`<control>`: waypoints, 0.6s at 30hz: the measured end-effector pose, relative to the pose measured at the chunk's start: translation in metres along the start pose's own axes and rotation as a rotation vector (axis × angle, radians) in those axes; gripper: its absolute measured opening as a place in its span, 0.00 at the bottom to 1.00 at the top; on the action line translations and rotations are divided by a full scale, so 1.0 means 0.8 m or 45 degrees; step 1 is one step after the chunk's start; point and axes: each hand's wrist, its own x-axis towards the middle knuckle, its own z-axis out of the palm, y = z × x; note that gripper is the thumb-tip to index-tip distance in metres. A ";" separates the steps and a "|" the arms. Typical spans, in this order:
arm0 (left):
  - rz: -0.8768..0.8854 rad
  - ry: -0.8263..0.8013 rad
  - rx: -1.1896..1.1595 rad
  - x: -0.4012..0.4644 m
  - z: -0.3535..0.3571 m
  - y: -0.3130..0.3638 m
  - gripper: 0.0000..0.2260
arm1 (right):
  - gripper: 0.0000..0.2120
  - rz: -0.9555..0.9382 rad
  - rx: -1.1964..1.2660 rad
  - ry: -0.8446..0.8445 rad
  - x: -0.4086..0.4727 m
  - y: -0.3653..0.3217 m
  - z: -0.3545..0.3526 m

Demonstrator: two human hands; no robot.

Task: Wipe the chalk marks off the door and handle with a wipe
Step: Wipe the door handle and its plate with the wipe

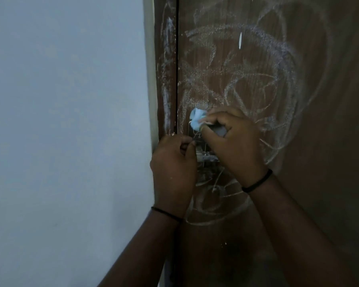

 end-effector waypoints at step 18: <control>0.080 0.010 0.063 0.005 -0.032 0.021 0.08 | 0.06 -0.108 -0.504 -0.117 0.018 -0.021 0.000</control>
